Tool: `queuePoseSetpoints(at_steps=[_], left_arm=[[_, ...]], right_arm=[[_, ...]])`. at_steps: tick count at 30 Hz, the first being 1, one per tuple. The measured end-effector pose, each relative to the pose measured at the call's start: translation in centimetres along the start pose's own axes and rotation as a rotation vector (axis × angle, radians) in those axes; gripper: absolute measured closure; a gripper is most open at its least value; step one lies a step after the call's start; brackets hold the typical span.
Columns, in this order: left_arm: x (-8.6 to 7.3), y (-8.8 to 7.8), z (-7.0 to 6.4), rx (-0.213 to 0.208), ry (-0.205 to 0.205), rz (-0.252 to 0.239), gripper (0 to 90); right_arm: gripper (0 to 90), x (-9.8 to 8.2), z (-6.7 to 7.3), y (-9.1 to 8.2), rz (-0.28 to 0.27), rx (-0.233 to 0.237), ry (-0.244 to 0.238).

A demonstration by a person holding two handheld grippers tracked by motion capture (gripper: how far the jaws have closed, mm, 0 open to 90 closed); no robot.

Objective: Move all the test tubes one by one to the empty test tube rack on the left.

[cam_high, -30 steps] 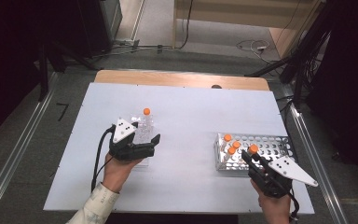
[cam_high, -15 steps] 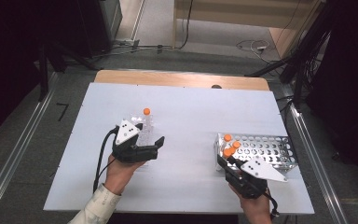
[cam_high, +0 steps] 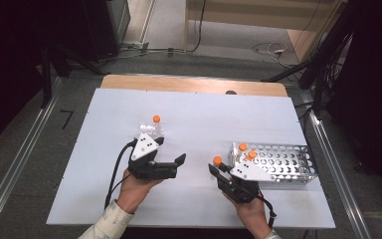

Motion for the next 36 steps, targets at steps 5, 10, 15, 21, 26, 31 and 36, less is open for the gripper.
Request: queuePoseSetpoints(at_steps=[5, 10, 15, 21, 26, 31, 36], left_arm=[[0.0, 0.2, -2.1, -0.068, 0.011, 0.002, 13.9], [-0.1, 0.5, -3.9, -0.115, 0.03, 0.006, 17.2], [-0.5, 0.8, -4.7, -0.15, 0.043, 0.016, 24.9], [-0.7, 0.9, -5.0, -0.178, 0.04, 0.008, 41.5], [-0.7, 0.8, -5.0, -0.178, 0.05, 0.005, 59.6], [-0.9, 0.9, -5.2, -0.186, 0.06, 0.015, 68.6], [-1.0, 0.9, -5.1, -0.181, 0.071, 0.016, 69.8]], right_arm=[[71.7, 0.0, 1.3, 1.2, 0.016, 0.039, -0.014], [71.7, -0.1, 2.5, 2.0, 0.029, 0.076, -0.021], [71.7, 0.0, 3.4, 2.4, 0.033, 0.1, -0.026], [71.7, 0.1, 4.0, 2.6, 0.033, 0.119, -0.027], [71.7, 0.2, 4.2, 2.6, 0.028, 0.125, -0.028], [71.7, 0.2, 4.1, 2.5, 0.028, 0.126, -0.027], [71.6, 0.2, 4.1, 2.5, 0.031, 0.124, -0.022]])
Point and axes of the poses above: each handheld gripper's, and its own axes: y roughly forward along the jaws, x roughly out of its top, z roughly to its left, the point moved 7 cm from there along y, roughly forward along the jaws, and after that the axes turned 3 degrees about -z, right-handed, at the moved point
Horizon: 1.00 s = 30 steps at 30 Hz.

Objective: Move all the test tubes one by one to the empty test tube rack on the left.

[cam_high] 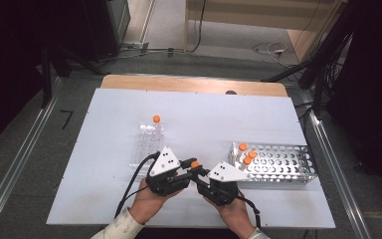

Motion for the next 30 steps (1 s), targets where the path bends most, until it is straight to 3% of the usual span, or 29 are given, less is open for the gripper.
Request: queuePoseSetpoints(at_steps=[2, 8, 12, 23, 30], left_arm=[[0.0, 0.0, 0.0, -0.002, 0.0, -0.001, 69.9], [0.5, -0.5, 0.9, 0.024, -0.014, -0.022, 69.9], [1.1, -1.2, 2.3, 0.06, -0.031, -0.04, 69.8], [3.0, -3.7, 8.8, 0.232, -0.116, -0.114, 69.8], [4.4, -4.9, 12.0, 0.349, -0.117, -0.155, 69.8]], right_arm=[[69.5, 0.0, 0.0, 0.0, -0.002, -0.004, -0.002], [38.6, 0.0, -0.1, 0.0, 0.01, 0.004, -0.002], [27.7, -0.1, -0.3, -0.3, 0.017, 0.009, -0.001], [25.3, -0.2, -0.6, -0.5, 0.02, -0.002, 0.002], [25.4, -0.3, -0.6, -0.3, 0.027, -0.005, 0.006]])
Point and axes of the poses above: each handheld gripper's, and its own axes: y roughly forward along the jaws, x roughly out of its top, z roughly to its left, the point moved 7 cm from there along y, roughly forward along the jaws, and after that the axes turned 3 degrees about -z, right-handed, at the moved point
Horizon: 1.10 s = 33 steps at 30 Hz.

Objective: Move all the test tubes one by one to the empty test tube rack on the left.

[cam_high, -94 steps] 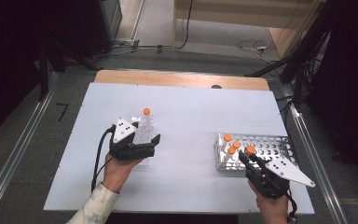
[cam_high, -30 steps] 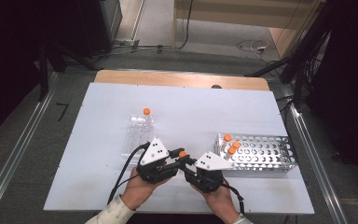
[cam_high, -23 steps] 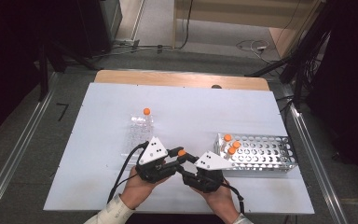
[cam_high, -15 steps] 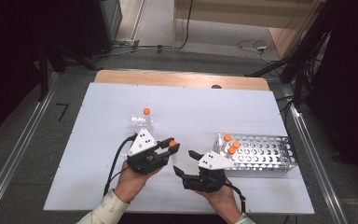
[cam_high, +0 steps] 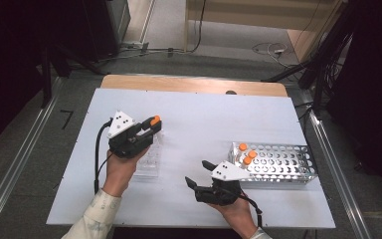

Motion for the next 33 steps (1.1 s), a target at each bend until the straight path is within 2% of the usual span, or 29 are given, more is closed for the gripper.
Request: queuePoseSetpoints(at_steps=[5, 11, 13, 16, 27, 33], left_arm=[[0.3, 0.9, 1.5, 0.043, -0.017, -0.014, 69.8], [-0.1, 2.0, 2.3, 0.07, -0.014, -0.005, 69.8], [-0.1, 2.2, 2.4, 0.078, -0.012, -0.015, 69.8], [-0.5, 2.6, 2.5, 0.088, -0.001, -0.001, 69.8], [-3.3, 3.8, 2.4, 0.119, 0.044, 0.089, 69.1], [-3.7, 4.1, 2.0, 0.124, 0.06, 0.102, 68.3]], right_arm=[[25.8, 0.0, -0.1, -0.1, -0.005, -0.003, 0.003], [26.6, 0.0, -0.2, -0.2, -0.008, -0.005, 0.005], [26.6, 0.0, -0.2, -0.2, -0.008, -0.005, 0.005], [26.7, -0.1, -0.2, -0.2, -0.007, -0.004, 0.004], [27.8, -0.1, -0.2, -0.4, -0.01, -0.005, 0.003], [27.8, -0.1, -0.2, -0.4, -0.009, -0.004, 0.003]])
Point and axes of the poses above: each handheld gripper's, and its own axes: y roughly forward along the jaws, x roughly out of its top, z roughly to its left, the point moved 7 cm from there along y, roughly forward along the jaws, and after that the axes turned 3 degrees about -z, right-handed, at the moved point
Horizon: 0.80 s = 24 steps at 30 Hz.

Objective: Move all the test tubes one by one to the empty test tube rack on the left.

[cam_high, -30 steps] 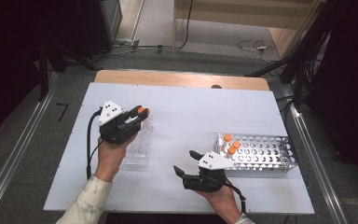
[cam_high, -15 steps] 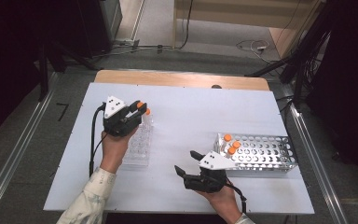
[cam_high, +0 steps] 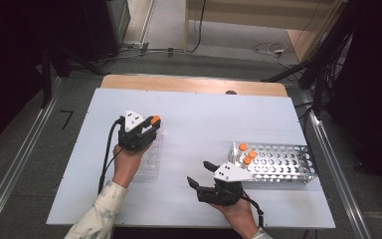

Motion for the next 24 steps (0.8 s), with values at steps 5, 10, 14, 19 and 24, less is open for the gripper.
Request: queuePoseSetpoints(at_steps=[5, 10, 14, 19, 24], left_arm=[[0.1, -0.1, 0.0, 0.005, -0.007, -0.004, 60.8], [0.4, -0.5, 0.0, 0.004, -0.025, -0.009, 45.4], [0.3, -0.5, 0.0, 0.004, -0.054, 0.005, 24.0], [0.6, -0.9, 0.0, -0.007, -0.077, -0.007, 19.3], [0.7, -1.4, -0.2, -0.01, -0.071, -0.01, 19.2]], right_arm=[[27.8, 0.0, 0.0, 0.0, 0.0, 0.0, -0.001], [27.7, 0.0, 0.0, -0.2, -0.007, -0.004, -0.001], [27.6, 0.1, -0.1, -0.5, -0.008, -0.007, 0.0], [27.3, 0.0, -0.1, -1.6, -0.016, -0.016, -0.008], [27.6, -0.1, -0.1, -3.3, -0.031, -0.036, -0.033]])
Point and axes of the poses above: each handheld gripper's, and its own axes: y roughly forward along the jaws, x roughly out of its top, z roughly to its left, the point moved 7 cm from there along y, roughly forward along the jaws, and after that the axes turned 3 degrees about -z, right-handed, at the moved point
